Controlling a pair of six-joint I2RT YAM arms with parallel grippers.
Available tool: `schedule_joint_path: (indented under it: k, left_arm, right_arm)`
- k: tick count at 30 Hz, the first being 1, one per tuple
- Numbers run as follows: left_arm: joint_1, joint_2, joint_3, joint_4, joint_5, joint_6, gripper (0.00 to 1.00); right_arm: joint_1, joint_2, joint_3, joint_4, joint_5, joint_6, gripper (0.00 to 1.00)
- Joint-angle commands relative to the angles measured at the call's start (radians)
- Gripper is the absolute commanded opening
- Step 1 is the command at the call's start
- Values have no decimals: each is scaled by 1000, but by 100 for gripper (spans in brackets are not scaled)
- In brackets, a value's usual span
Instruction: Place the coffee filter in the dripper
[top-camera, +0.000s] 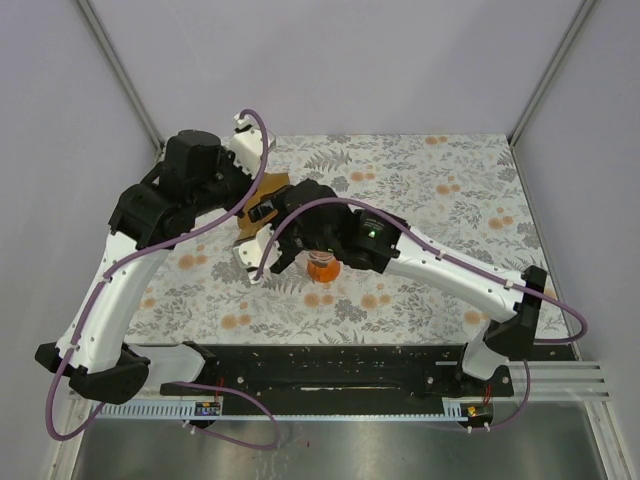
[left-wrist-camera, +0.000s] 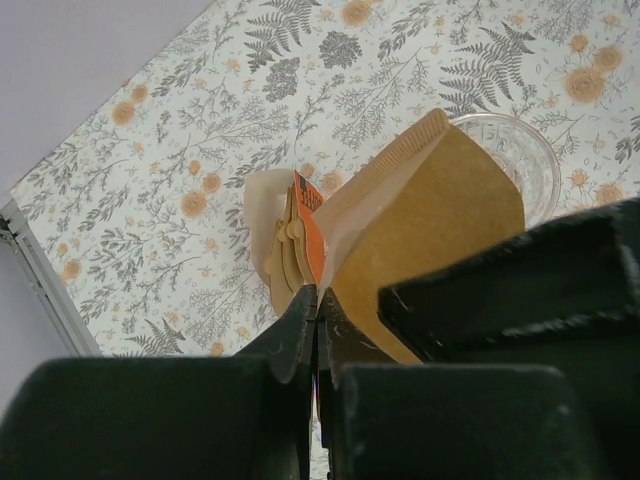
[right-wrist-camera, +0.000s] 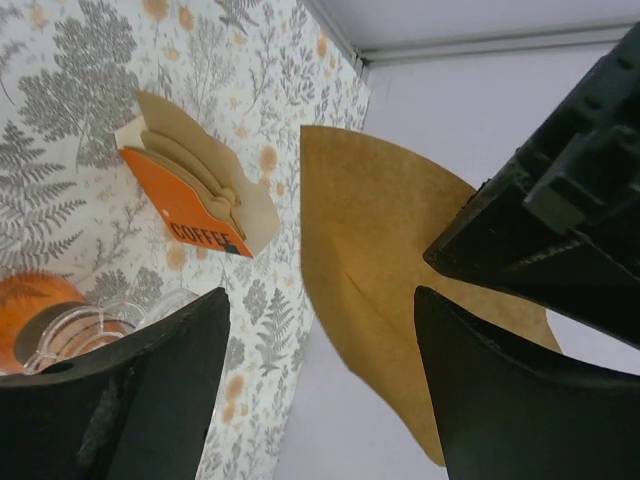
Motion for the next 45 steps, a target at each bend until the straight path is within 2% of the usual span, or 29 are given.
schedule_joint_path:
  k: [1,3,8,12,16,24,32,40,43,45]
  left_arm:
    - [-5,-15,13,-15,45,19,0]
    - [-5,-10,13,-26,58,25,0]
    - [-5,0,10,-32,59,39,0]
    - [-3,16,22,-17,32,41,0]
    - [-3,66,52,-20,62,24,0]
    - [-8,221,159,-51,123,-7,0]
    - [-55,307,188,-57,134,-25,0]
    - [-88,352,159,-23,102,-25,0]
    - [-88,367,165,-21,91,-22,0]
    - [-88,371,162,-21,92,-22,0]
  right_arm:
    - [4,48,76,-50,176,-73,80]
    - [4,77,90,-46,222,-62,76]
    - [3,108,111,-35,302,-39,46]
    - [-2,79,85,-72,267,-13,26]
    - [-22,39,64,-135,184,61,14]
    - [-124,-31,41,-345,-96,231,6]
    - [-203,-131,-67,-362,-288,289,6]
    - [-220,-107,-101,-382,-229,312,9]
    - [-221,-91,-111,-385,-180,315,13]
    - [-226,-87,-117,-382,-161,318,20]
